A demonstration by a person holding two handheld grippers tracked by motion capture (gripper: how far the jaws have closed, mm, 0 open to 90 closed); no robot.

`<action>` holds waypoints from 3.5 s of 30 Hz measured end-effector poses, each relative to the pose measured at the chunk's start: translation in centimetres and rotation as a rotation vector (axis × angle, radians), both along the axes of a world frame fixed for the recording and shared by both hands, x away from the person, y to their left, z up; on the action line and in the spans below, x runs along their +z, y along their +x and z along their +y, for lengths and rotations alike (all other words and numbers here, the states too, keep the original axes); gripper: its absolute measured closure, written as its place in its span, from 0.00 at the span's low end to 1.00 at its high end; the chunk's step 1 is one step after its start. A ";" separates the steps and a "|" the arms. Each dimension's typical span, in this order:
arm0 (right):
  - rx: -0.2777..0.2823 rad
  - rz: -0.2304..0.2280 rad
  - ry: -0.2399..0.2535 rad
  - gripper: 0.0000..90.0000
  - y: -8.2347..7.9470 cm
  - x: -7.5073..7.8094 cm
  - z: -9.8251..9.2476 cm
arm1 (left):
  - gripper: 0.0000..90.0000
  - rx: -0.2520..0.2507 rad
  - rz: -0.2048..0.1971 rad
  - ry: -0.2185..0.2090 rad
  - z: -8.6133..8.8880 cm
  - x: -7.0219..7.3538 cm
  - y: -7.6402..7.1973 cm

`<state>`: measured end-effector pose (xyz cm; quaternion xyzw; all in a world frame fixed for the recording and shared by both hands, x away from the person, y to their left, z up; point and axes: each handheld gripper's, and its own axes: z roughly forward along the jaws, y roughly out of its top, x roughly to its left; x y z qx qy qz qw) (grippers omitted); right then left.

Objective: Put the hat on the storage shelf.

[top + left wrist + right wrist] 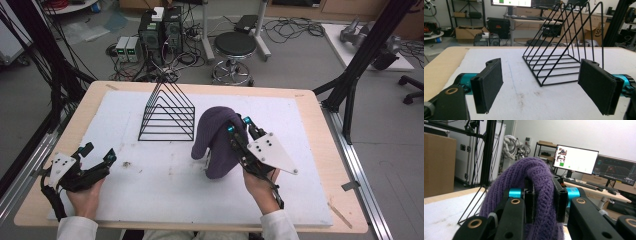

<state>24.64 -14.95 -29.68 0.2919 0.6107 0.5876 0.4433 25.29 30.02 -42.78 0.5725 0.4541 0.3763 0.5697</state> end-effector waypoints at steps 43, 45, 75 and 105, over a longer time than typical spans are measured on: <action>0.074 -0.084 -0.065 0.83 0.3 4.6 2.1 | 0.16 -0.487 -0.140 0.054 -13.2 5.8 2.1; 0.075 -0.082 -0.064 0.83 0.3 4.5 2.2 | 0.16 -0.493 -0.148 0.040 -13.5 6.0 2.1; 0.115 -0.083 -0.065 0.83 -0.4 4.3 2.0 | 0.84 -0.599 -0.134 -0.059 -16.4 5.2 3.7; -0.003 -0.143 -0.238 0.82 4.6 5.0 2.1 | 0.92 -0.487 -0.221 0.030 -10.2 11.0 6.0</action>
